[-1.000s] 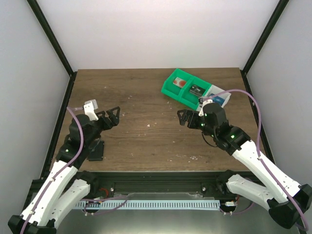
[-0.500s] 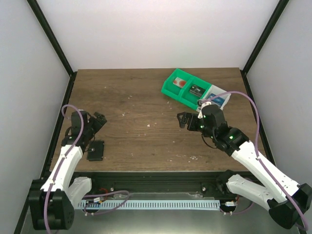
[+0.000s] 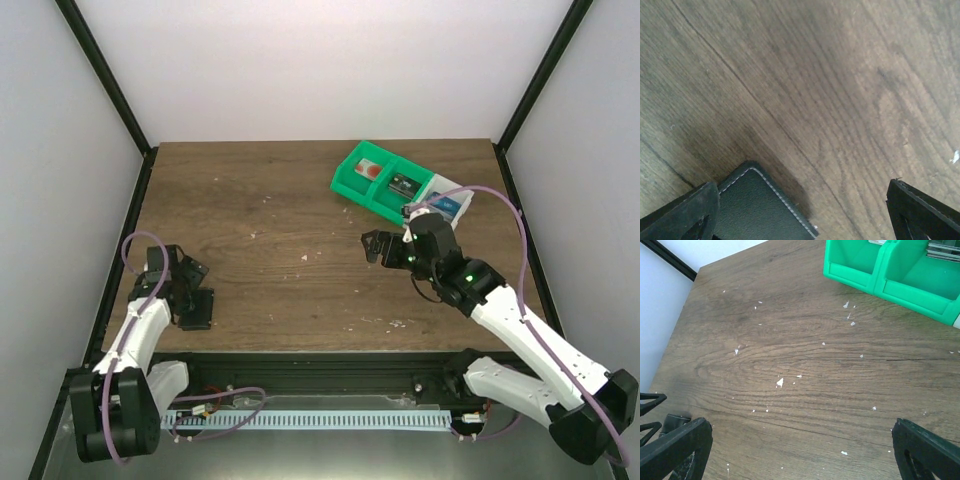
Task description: Take the credit cards out of the card holder
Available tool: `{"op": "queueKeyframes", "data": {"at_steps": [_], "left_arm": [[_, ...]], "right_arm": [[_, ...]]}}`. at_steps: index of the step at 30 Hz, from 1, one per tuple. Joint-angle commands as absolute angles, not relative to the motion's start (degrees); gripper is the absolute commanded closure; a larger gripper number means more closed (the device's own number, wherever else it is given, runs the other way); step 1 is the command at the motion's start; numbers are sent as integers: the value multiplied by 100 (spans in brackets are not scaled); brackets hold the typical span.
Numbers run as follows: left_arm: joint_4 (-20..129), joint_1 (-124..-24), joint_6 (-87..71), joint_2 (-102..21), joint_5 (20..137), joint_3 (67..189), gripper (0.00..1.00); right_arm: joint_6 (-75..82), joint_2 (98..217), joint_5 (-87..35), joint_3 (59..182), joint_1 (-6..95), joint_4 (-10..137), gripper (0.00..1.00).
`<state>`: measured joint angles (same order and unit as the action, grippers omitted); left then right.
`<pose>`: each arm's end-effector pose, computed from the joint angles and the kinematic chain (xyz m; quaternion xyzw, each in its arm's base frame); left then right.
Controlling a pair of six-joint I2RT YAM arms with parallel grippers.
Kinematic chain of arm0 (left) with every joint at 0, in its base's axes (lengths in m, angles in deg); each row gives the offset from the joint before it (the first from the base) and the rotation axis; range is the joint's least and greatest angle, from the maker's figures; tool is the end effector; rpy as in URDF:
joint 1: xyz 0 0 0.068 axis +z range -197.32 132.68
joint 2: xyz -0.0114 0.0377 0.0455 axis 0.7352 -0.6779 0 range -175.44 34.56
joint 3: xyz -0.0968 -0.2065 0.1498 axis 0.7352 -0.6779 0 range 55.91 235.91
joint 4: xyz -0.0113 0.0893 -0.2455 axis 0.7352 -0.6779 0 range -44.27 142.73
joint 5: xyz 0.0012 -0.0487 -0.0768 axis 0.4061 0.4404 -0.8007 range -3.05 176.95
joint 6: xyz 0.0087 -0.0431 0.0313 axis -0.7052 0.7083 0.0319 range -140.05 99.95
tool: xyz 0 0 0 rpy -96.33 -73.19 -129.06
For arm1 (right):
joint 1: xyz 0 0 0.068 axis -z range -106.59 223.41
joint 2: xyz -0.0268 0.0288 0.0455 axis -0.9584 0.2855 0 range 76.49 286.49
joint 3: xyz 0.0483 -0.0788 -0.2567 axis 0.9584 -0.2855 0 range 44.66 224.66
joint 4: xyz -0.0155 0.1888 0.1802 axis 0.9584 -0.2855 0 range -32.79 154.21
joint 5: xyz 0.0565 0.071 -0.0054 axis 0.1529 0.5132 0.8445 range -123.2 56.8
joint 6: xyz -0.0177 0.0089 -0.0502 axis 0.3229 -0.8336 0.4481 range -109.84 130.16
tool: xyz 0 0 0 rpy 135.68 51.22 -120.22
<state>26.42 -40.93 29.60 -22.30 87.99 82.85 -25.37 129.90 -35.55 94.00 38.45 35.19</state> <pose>0.1777 0.0206 0.1732 -0.4518 0.8434 -0.0990 0.2732 0.1673 0.1152 0.3081 0.0141 0.8789 0.2602 0.3995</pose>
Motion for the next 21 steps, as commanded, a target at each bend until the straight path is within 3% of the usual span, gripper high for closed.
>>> {"op": "queueKeyframes", "data": {"at_steps": [1, 11, 21], "left_arm": [[2777, -4061, 3050, -2158, 8568, 8030, 9], [3183, -4249, 3354, -1968, 7540, 7443, 15], [3993, -5671, 4382, -2126, 7314, 7200, 21]], "right_arm": [[-2371, 13074, -3534, 9436, 3895, 3699, 0], [-2433, 13225, -3633, 9424, 3896, 3779, 0], [-2510, 13307, -3223, 9390, 3896, 3775, 0]]}}
